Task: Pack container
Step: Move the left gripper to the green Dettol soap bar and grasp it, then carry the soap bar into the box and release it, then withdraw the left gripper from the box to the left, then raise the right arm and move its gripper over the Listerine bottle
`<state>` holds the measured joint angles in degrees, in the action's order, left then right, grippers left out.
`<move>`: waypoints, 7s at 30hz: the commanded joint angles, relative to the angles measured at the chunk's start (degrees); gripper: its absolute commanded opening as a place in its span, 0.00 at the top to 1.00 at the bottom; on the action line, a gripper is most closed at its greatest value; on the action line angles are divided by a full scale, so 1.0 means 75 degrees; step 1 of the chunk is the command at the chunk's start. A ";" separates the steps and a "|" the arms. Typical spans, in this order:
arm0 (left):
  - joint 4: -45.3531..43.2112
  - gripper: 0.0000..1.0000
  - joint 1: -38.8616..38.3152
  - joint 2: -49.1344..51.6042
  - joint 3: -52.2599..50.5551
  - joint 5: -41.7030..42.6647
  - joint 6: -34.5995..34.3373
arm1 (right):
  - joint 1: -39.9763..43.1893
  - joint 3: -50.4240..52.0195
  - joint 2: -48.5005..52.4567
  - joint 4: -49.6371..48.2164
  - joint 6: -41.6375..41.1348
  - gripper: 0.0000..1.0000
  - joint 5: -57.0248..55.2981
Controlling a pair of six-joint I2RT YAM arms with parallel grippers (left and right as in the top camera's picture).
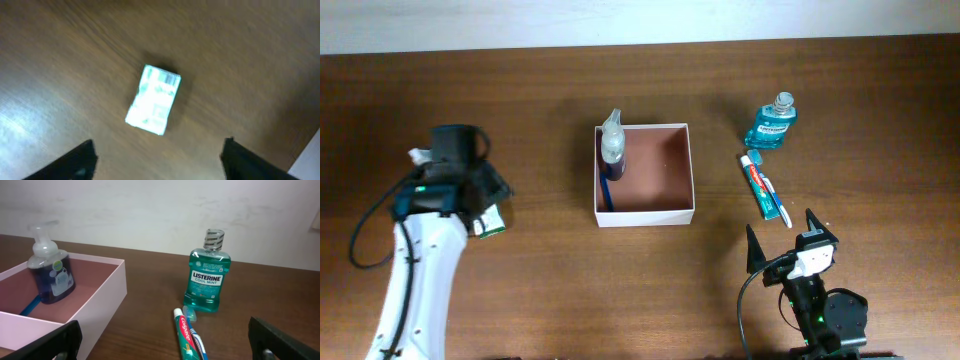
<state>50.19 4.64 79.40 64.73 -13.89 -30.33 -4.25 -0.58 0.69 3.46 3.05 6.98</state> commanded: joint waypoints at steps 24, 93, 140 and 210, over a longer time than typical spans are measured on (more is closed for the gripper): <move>-0.2754 0.07 0.0953 0.2378 -0.1390 0.0804 0.1233 | 0.0032 0.0035 -0.0044 0.0035 -0.0006 0.01 0.0012; -0.4089 0.79 -0.3815 0.1067 -0.0475 0.2142 0.0539 | 0.0032 0.0035 -0.0044 0.0038 -0.0006 0.01 0.0012; -0.0857 0.01 -0.0460 -0.0175 -0.0475 -0.1183 0.0627 | 0.0032 0.0035 -0.0044 0.0035 -0.0006 0.01 0.0009; -0.0857 0.01 -0.0460 -0.0172 -0.0475 -0.1183 0.0627 | 0.0029 -0.8792 0.8472 0.2422 -0.1434 0.02 0.1967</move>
<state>43.75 0.99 79.07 59.94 -21.74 -25.96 -4.25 -63.13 60.99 21.12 -10.13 22.92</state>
